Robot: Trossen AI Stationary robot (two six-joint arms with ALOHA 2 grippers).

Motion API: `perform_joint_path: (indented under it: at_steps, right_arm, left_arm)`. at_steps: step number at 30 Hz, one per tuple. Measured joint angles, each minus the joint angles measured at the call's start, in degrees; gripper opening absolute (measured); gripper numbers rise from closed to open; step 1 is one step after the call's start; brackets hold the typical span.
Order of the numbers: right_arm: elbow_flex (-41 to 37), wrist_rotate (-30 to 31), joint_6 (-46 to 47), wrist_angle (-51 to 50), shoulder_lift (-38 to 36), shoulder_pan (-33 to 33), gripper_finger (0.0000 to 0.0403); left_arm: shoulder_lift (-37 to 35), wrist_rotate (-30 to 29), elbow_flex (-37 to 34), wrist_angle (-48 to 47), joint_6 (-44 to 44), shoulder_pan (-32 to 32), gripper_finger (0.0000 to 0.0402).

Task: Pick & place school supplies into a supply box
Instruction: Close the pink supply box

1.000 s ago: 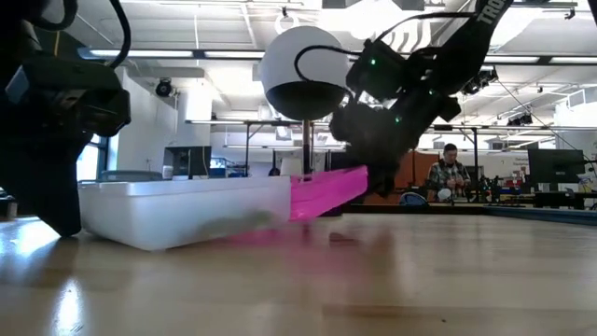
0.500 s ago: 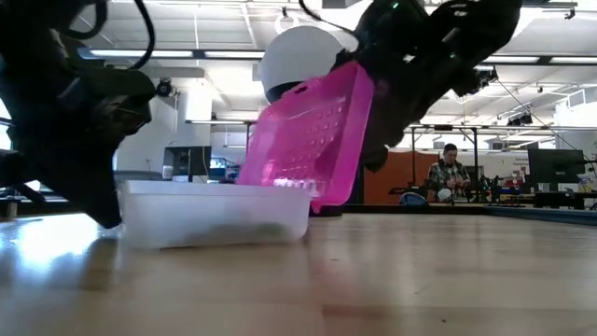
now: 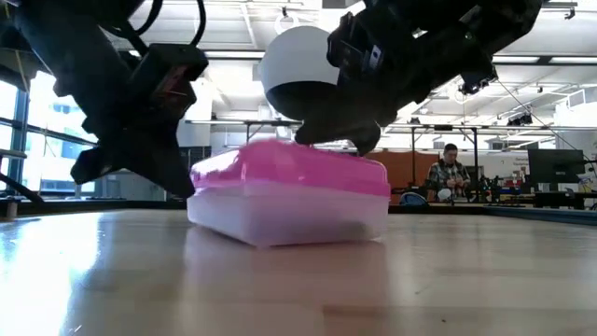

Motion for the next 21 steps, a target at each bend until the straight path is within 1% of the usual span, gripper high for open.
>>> perform_joint_path:
  at_steps: [2,7,9,11,14,16,18,21]
  right_arm:
    - [0.0,0.27,0.06,1.06,0.01,-0.07,0.0]
    - [0.07,0.09,1.25,1.28,0.02,-0.07,0.0]
    - [0.07,-1.59,2.33,0.94,0.02,0.03,0.0]
    - [0.07,-4.7,2.73,0.25,0.02,0.9,0.0]
    - [0.07,-8.48,2.71,0.13,0.04,3.43,0.0]
    - [0.07,-8.21,2.67,0.11,0.04,5.46,0.0]
    - [0.09,-5.24,2.85,-0.33,0.04,7.67,0.0]
    - [0.09,0.96,4.17,-0.78,0.04,10.46,0.0]
  left_arm:
    - [0.0,0.15,0.0,-0.35,-0.41,-0.21,0.0012]
    - [0.0,0.61,0.0,-1.34,-3.84,-3.37,0.0012]
    - [0.0,-0.14,0.05,-1.59,-5.55,-5.1,0.0012]
    - [-0.04,-2.3,1.21,-3.71,-5.96,-6.66,0.0011]
    - [-2.36,-7.36,4.56,-11.21,-5.26,-7.69,0.001]
    - [-3.61,-12.09,7.53,-18.75,-4.96,-6.85,0.001]
    - [-4.23,-15.93,10.63,-27.15,-4.97,-4.73,0.0012]
    - [-4.63,-16.71,15.7,-37.83,-4.91,0.46,0.0015]
